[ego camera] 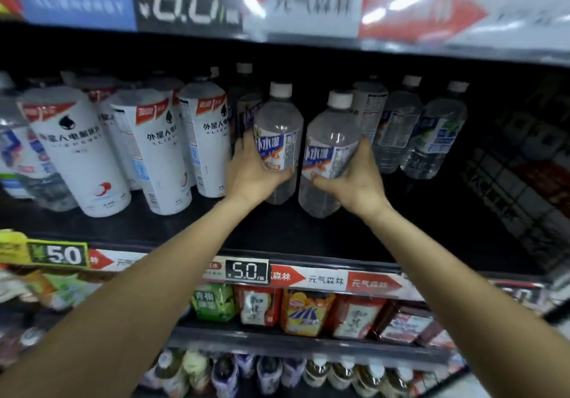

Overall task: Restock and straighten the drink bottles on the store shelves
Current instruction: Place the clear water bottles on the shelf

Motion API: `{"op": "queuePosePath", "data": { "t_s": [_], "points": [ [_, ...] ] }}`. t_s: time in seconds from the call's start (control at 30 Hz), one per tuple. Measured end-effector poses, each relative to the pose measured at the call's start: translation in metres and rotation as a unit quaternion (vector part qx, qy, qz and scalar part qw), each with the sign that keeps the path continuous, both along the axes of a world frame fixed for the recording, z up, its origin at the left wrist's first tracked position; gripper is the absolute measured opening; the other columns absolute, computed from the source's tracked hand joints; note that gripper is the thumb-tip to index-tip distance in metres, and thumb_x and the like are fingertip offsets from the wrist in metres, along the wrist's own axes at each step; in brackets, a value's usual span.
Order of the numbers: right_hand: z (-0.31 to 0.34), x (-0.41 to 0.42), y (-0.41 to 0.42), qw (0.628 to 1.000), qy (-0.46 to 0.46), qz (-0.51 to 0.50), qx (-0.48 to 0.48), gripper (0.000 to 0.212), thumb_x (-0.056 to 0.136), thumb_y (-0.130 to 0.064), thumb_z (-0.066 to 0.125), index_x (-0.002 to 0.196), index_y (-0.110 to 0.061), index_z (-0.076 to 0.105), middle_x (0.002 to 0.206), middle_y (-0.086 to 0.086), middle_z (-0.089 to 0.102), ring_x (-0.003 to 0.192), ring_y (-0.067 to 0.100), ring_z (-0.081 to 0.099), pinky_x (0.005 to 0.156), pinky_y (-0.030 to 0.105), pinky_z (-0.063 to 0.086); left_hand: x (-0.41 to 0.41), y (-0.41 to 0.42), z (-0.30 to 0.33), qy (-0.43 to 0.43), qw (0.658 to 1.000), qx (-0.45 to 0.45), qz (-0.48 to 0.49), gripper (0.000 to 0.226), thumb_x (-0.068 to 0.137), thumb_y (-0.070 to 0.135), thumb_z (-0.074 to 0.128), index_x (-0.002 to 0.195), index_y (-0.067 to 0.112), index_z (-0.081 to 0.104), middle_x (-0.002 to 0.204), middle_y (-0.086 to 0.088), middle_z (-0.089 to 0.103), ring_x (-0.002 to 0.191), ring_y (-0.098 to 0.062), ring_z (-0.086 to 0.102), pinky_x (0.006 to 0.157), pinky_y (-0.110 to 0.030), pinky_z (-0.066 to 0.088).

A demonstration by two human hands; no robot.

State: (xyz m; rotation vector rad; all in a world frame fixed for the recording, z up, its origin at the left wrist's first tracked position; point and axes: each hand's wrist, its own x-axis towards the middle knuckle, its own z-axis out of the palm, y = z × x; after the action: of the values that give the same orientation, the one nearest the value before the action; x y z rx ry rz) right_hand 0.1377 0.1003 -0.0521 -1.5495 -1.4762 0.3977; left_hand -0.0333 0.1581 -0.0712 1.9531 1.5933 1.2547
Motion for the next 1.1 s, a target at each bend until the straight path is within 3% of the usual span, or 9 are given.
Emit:
{"op": "queuePosePath", "data": {
  "t_s": [0.1,0.23,0.3,0.4,0.5,0.73,0.83,0.97,1.1],
  "points": [
    [0.009,-0.006,-0.034,0.994,0.102,0.025,-0.009,0.084,0.061,-0.016,0.088,0.123,-0.017,0.032,0.127,0.008,0.052,0.116,0.020,0.054,0.096,0.031,0.047,-0.001,-0.035,0.013,0.001,0.999,-0.044,-0.014,0.084,0.059,0.037,0.087,0.127,0.012,0.043,0.121,-0.007,0.058,0.108,-0.024,0.058,0.088,-0.033,0.048],
    [0.020,-0.017,-0.085,0.995,0.093,0.036,0.022,0.076,0.062,-0.015,0.089,0.115,-0.026,0.036,0.114,-0.004,0.055,0.099,-0.002,0.054,0.078,0.005,0.042,-0.008,-0.069,0.020,-0.105,0.990,-0.088,0.015,0.080,0.056,0.022,0.089,0.122,0.012,0.046,0.120,-0.005,0.060,0.110,-0.023,0.058,0.091,-0.034,0.048],
    [0.022,-0.020,-0.112,0.996,0.078,0.029,0.032,0.074,0.066,-0.013,0.087,0.117,-0.032,0.038,0.115,-0.016,0.051,0.104,-0.010,0.050,0.081,0.005,0.041,-0.011,-0.090,0.021,-0.164,0.983,-0.081,0.026,0.077,0.059,0.017,0.089,0.122,0.013,0.046,0.123,-0.004,0.059,0.112,-0.019,0.057,0.095,-0.035,0.049],
    [0.039,-0.023,-0.154,0.995,0.091,0.002,0.031,0.075,0.069,-0.011,0.086,0.115,-0.042,0.036,0.117,-0.028,0.044,0.108,-0.015,0.046,0.081,0.004,0.040,-0.021,-0.135,0.039,-0.210,0.975,-0.068,0.015,0.078,0.064,0.014,0.088,0.126,0.024,0.042,0.123,0.006,0.052,0.111,0.001,0.046,0.093,-0.009,0.041],
    [0.074,-0.025,-0.193,0.991,0.133,-0.004,0.003,0.080,0.063,-0.021,0.089,0.116,-0.047,0.035,0.118,-0.029,0.047,0.109,-0.009,0.050,0.084,0.010,0.044,-0.039,-0.185,0.063,-0.197,0.980,-0.027,-0.016,0.081,0.062,0.009,0.089,0.122,0.033,0.041,0.119,0.008,0.051,0.108,0.010,0.047,0.090,-0.002,0.037],
    [0.159,-0.027,-0.258,0.985,0.147,0.084,-0.032,0.083,0.062,-0.027,0.088,0.124,-0.023,0.033,0.121,-0.010,0.051,0.110,0.002,0.055,0.088,0.015,0.044,-0.077,-0.272,0.154,-0.114,0.987,-0.059,-0.098,0.081,0.059,0.050,0.083,0.128,0.031,0.047,0.123,0.010,0.058,0.114,-0.009,0.056,0.092,-0.036,0.052],
    [0.191,-0.027,-0.276,0.980,0.148,0.129,-0.029,0.081,0.064,-0.025,0.085,0.129,-0.026,0.037,0.121,-0.013,0.056,0.113,0.004,0.055,0.092,0.015,0.044,-0.087,-0.298,0.197,-0.115,0.986,-0.052,-0.110,0.084,0.055,0.055,0.081,0.127,0.039,0.039,0.121,0.028,0.053,0.112,0.001,0.055,0.094,-0.022,0.048],
    [0.229,-0.030,-0.285,0.961,0.181,0.205,-0.041,0.078,0.062,-0.037,0.080,0.131,-0.035,0.043,0.115,-0.007,0.065,0.108,0.014,0.062,0.093,0.036,0.049,-0.097,-0.317,0.240,-0.114,0.986,-0.015,-0.116,0.073,0.058,0.054,0.076,0.120,0.039,0.041,0.114,0.027,0.057,0.105,0.005,0.059,0.086,-0.012,0.046],
    [0.274,-0.037,-0.275,0.924,0.267,0.270,-0.041,0.069,0.055,-0.039,0.073,0.120,-0.038,0.051,0.103,-0.020,0.069,0.094,0.000,0.065,0.074,0.013,0.050,-0.108,-0.312,0.279,-0.165,0.979,0.012,-0.122,0.061,0.066,0.052,0.070,0.120,0.036,0.047,0.115,0.021,0.063,0.109,-0.005,0.060,0.088,-0.018,0.046]
  ]
}}
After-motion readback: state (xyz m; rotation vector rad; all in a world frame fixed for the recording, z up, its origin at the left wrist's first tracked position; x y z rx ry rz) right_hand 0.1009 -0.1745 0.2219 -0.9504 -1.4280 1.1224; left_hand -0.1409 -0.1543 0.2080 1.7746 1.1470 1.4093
